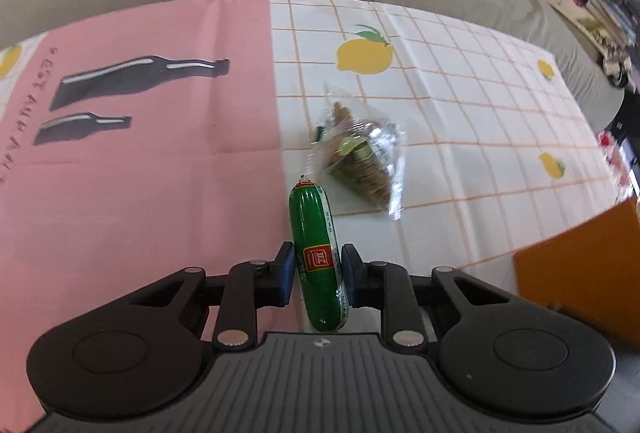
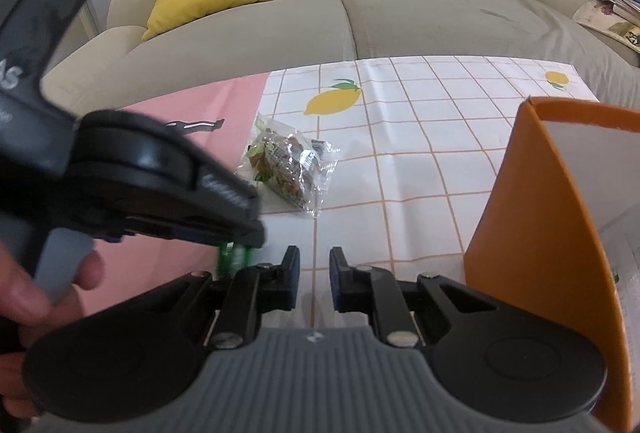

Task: Organize snacks
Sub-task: 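Grasp green sausage stick with left tool while right tool grasps small clear snack bag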

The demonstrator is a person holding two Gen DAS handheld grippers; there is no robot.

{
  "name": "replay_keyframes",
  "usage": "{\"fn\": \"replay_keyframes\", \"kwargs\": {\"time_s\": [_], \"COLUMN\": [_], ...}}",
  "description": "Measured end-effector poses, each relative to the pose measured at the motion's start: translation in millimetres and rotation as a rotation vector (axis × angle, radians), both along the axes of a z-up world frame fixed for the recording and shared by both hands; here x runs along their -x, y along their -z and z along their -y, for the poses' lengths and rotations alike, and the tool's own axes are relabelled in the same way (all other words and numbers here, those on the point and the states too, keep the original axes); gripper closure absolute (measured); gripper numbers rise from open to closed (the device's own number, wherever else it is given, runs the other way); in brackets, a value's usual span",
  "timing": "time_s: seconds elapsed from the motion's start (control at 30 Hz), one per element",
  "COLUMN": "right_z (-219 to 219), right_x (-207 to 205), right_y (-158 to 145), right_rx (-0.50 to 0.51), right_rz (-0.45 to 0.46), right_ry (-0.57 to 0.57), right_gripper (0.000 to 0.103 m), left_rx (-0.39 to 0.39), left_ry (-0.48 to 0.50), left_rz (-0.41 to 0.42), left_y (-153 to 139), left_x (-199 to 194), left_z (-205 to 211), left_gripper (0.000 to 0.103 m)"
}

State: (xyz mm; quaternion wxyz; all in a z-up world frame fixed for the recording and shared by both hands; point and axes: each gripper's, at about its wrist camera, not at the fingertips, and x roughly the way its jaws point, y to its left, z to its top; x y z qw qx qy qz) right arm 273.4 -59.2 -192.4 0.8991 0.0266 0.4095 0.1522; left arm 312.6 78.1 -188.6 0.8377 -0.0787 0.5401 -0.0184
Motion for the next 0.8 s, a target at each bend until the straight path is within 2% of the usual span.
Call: {"fn": "replay_keyframes", "kwargs": {"time_s": [0.1, 0.23, 0.3, 0.37, 0.43, 0.5, 0.67, 0.8], "right_z": [-3, -8, -9, -10, -12, -17, -34, -48], "right_x": [-2, -2, -4, -5, -7, -10, -21, -37], "right_y": [-1, -1, 0, -1, -2, -4, -8, -5], "right_rx": [0.016, 0.036, 0.054, 0.068, 0.080, 0.090, 0.132, 0.198], "right_rz": [0.009, 0.026, 0.043, 0.066, 0.083, 0.096, 0.103, 0.073], "right_ry": [-0.002, -0.005, -0.011, -0.021, -0.030, -0.044, -0.101, -0.125], "right_gripper": [0.089, 0.086, 0.086, 0.086, 0.085, 0.082, 0.061, 0.059], "left_rx": [-0.046, -0.047, -0.045, -0.045, -0.030, -0.018, -0.021, -0.029], "left_ry": [0.038, 0.062, 0.086, 0.109, 0.118, 0.110, 0.085, 0.094], "left_rz": [0.000, 0.003, 0.036, 0.062, 0.078, 0.090, 0.093, 0.082], "left_y": [-2, 0, 1, 2, 2, 2, -1, -1], "left_x": [6, 11, 18, 24, 28, 29, 27, 22], "left_z": [-8, -15, -17, -18, -22, -28, -46, -55], "left_gripper": [0.076, 0.070, 0.070, 0.078, 0.078, 0.079, 0.079, 0.079]}}
